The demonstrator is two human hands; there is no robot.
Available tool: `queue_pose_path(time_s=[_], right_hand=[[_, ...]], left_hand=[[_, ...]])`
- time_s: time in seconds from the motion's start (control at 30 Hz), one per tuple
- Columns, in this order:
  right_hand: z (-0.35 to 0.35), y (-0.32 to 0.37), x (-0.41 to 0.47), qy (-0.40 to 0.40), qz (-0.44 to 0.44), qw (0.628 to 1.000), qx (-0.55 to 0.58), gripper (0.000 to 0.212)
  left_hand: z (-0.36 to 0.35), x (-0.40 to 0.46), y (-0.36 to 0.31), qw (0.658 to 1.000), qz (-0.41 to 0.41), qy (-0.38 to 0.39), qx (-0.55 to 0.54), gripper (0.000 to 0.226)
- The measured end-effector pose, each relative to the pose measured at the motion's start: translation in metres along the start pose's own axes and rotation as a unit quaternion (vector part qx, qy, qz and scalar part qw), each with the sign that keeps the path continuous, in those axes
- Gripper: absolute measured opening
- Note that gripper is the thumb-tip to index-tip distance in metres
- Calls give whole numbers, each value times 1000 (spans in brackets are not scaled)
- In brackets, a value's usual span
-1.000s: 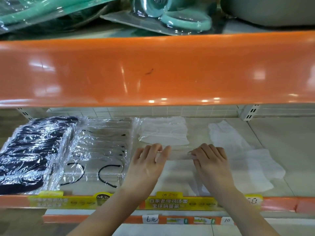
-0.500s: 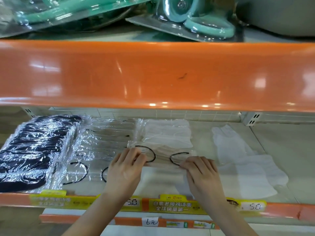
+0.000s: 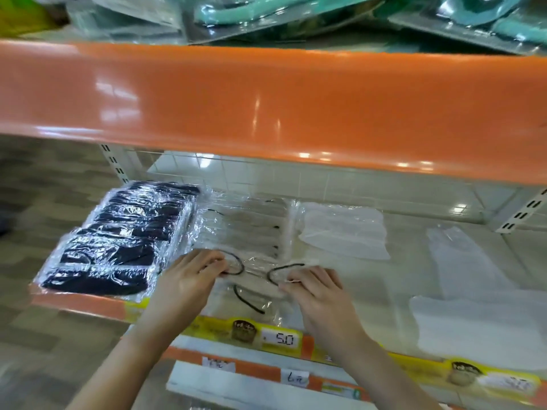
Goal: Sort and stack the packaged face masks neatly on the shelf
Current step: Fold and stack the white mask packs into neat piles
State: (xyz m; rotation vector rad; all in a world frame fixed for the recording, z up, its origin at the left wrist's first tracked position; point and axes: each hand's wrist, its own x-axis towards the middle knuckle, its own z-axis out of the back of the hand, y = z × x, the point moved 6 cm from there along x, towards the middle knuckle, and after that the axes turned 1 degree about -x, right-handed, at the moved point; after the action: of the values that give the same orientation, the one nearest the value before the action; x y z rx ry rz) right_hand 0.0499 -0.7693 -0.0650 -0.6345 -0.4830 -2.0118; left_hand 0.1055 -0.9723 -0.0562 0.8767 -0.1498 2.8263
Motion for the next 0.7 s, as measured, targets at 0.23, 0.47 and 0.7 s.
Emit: queue_pose_path(time_s=[0.23, 0.47, 0.7], right_hand=[[-34, 20, -1, 96, 11, 995, 21, 50], [-43, 29, -2, 146, -15, 988, 55, 26], [-44, 32, -6, 196, -31, 975, 104, 36]], left_hand=[[5, -24, 20, 996, -13, 48, -69, 26], [-13, -52, 39, 985, 55, 134, -90, 48], [-24, -42, 2, 990, 23, 123, -57, 48]])
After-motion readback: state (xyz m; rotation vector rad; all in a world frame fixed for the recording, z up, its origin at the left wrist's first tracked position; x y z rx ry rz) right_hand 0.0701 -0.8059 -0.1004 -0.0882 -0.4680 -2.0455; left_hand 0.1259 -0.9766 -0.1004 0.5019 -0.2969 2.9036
